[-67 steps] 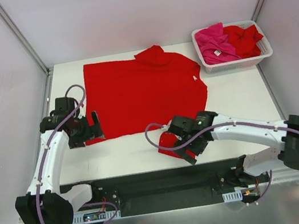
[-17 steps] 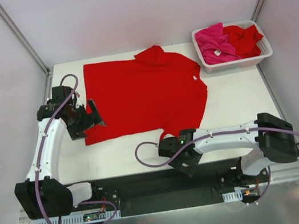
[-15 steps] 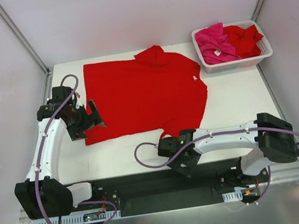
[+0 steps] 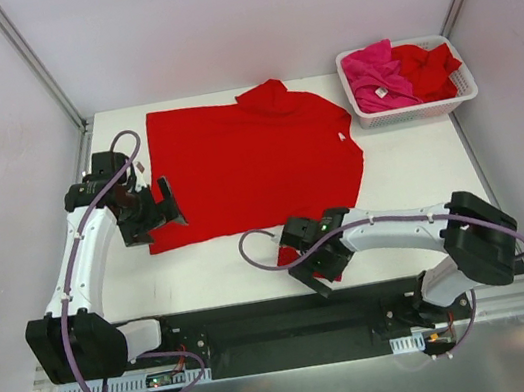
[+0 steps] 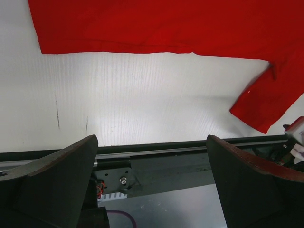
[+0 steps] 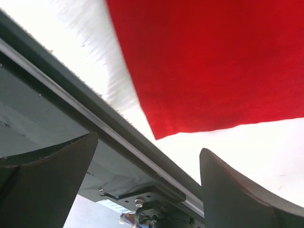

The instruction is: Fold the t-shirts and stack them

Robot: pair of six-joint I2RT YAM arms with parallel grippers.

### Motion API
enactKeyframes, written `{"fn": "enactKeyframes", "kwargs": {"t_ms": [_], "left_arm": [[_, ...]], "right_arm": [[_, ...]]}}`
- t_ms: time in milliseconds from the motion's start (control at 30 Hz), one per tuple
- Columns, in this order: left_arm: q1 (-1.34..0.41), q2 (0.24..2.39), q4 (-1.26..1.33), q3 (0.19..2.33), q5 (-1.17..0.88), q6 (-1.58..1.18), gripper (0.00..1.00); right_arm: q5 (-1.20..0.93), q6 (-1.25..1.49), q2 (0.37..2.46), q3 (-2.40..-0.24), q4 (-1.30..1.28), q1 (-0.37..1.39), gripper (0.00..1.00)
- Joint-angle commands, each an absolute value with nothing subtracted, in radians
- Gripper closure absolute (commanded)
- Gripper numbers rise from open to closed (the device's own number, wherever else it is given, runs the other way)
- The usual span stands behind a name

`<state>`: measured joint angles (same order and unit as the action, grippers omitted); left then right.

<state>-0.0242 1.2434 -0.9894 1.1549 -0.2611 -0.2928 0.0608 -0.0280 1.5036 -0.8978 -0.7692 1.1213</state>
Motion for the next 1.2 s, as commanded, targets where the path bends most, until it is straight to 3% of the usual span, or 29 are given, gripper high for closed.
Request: {"fn": "enactKeyframes", "kwargs": {"t_ms": [0,433,1167], "left_arm": [[-0.017,1.256,-1.009,1.147,-0.25,-0.261,0.01],[-0.017,1.269,-1.009,1.15,-0.242,-0.245,0.01],[-0.017,1.298,-0.993,1.138,-0.261,-0.213,0.01]], "right_arm": [[-0.032,-0.083,1.511,-0.919,-0.759,1.045,0.08],[-0.074,-0.106,1.562,-0.946,-0.782,1.017,0.13],[0.033,-0.003,1.594,-0.93,-0.77,1.014,0.4]]}}
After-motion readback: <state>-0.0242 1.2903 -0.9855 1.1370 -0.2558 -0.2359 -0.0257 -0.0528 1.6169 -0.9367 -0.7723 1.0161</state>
